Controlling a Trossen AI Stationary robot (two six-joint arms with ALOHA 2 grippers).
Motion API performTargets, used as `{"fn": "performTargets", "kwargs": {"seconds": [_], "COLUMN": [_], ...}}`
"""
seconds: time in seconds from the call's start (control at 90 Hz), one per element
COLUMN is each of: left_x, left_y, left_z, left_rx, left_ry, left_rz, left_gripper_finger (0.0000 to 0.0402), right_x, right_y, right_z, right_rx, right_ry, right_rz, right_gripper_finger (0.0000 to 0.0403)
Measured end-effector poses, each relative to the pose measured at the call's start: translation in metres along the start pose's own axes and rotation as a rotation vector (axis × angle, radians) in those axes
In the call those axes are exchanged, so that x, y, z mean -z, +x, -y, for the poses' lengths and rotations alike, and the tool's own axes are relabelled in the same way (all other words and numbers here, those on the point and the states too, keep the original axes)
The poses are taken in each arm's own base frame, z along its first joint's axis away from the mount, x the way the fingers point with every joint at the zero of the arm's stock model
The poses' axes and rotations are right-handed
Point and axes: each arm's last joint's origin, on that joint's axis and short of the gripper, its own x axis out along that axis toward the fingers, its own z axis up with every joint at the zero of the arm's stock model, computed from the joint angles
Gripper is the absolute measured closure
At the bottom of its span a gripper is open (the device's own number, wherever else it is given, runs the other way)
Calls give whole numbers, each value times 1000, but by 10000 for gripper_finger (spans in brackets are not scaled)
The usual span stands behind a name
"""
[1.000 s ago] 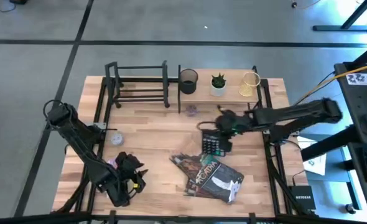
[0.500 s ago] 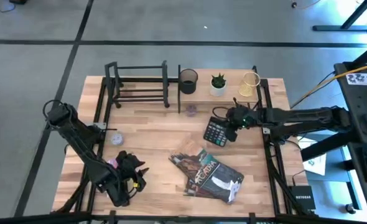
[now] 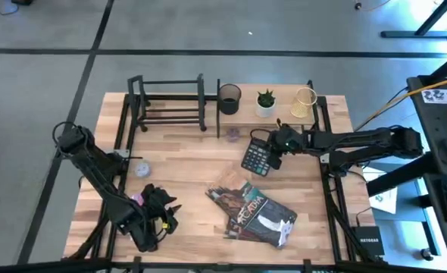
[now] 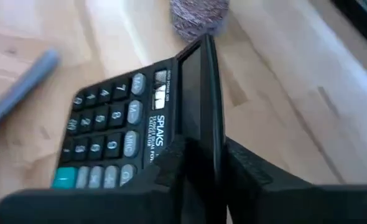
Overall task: Stock shelves
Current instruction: Put the black calculator under the shelf
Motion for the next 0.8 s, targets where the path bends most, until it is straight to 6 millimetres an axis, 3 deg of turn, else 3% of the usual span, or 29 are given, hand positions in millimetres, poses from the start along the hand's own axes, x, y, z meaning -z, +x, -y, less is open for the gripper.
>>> {"fn": "performTargets", "kwargs": {"seconds": [0.378, 0.478, 0.611, 0.8], "left_x": [0, 0, 0, 0], "left_y": [0, 0, 0, 0], "left_z": [0, 1, 2, 2], "left_rx": [2, 5, 12, 13], "left_ry": [-2, -6, -15, -16], "left_rz": [3, 3, 2, 14], "left_gripper_finger": [263, 263, 263, 263], "right_x": [-2, -3, 1, 26], "right_y": [-3, -13, -33, -45], "right_z": [7, 2, -19, -45], "right_rx": [270, 250, 77, -22], "right_ry": [-31, -37, -3, 256], "right_rz": [37, 82, 129, -28], "right_gripper_finger": [223, 221, 231, 265]}}
